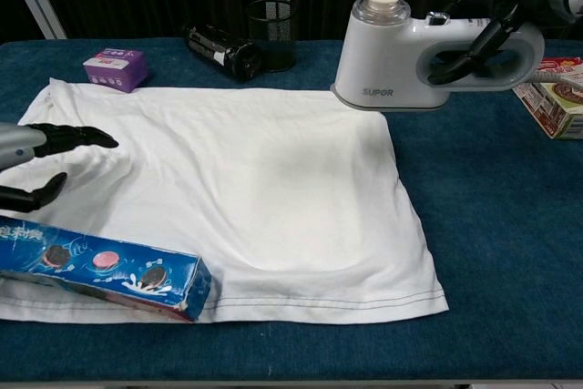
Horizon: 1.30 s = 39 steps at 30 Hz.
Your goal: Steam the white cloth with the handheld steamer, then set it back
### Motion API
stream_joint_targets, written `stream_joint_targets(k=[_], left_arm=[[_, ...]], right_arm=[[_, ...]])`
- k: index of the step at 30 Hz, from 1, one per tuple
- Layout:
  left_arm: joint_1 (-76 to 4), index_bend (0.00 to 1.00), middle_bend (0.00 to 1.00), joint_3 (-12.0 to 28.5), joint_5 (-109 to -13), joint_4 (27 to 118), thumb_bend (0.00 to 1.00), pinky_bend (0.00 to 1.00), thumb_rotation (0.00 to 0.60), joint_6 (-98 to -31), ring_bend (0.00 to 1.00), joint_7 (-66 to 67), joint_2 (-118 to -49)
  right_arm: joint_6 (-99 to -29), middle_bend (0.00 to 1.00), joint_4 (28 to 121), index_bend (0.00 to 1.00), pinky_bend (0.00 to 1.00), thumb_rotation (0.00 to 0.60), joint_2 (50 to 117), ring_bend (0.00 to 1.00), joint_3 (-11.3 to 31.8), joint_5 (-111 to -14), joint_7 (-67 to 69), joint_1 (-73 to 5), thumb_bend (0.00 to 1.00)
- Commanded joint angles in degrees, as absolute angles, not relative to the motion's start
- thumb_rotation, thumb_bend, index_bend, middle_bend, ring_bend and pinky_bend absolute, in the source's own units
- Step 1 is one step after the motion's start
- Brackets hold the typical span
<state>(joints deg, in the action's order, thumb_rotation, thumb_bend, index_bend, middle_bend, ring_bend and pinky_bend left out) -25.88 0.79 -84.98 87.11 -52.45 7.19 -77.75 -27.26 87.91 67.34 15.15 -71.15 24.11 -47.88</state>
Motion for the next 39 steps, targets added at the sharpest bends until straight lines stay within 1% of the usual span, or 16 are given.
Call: stream_joint_targets(k=[1,11,16,23,29,35,39], left_arm=[[-26.8,0.0,0.03,0.2,-83.1,87.2,0.59,0.0,0.184,-50.7,0.0,8.6,-78.8],[-28.2,0.0,0.03,-0.4,-80.4,88.1,0.59,0.0,0.164,-48.8,0.0,8.8,-79.3],[-28.8,0.01,0.03,-0.2,-79.4,88.2,0.59,0.0,0.166,-48.8,0.0,8.9,-79.5],[-30.2,0.01,0.03,0.3,-78.1,88.0,0.59,0.0,0.166,-47.9,0.0,8.8,-79.7],[-31.5,0.01,0.03,0.7,-76.8,87.3,0.59,0.0,0.166,-46.7,0.0,8.7,-80.3],[-32.4,0.01,0.03,0.7,-75.8,86.9,0.59,0.0,0.164,-46.1,0.0,8.9,-80.6],[-32.8,0.01,0.03,0.6,-75.5,86.6,0.59,0.0,0.166,-45.9,0.0,9.0,-80.9]], right_arm=[[-27.3,0.84,85.1,0.92,0.78,0.6,70.6,0.94,14.6,-69.6,23.2,-49.2,0.54],[-29.9,0.84,78.5,0.92,0.78,0.6,82.2,0.94,12.7,-64.0,13.6,-53.5,0.54],[-30.0,0.84,76.7,0.92,0.78,0.6,85.8,0.94,11.8,-60.2,8.5,-55.8,0.54],[-30.1,0.84,76.8,0.93,0.78,0.6,87.3,0.94,10.9,-56.8,3.9,-57.6,0.54],[-30.5,0.84,78.5,0.93,0.78,0.6,87.6,0.94,9.3,-56.4,1.0,-58.2,0.54],[-31.7,0.84,82.4,0.93,0.78,0.6,86.7,0.94,7.6,-59.2,0.3,-56.9,0.54],[-32.4,0.84,86.3,0.93,0.78,0.6,85.4,0.94,5.9,-63.6,0.9,-55.3,0.54]])
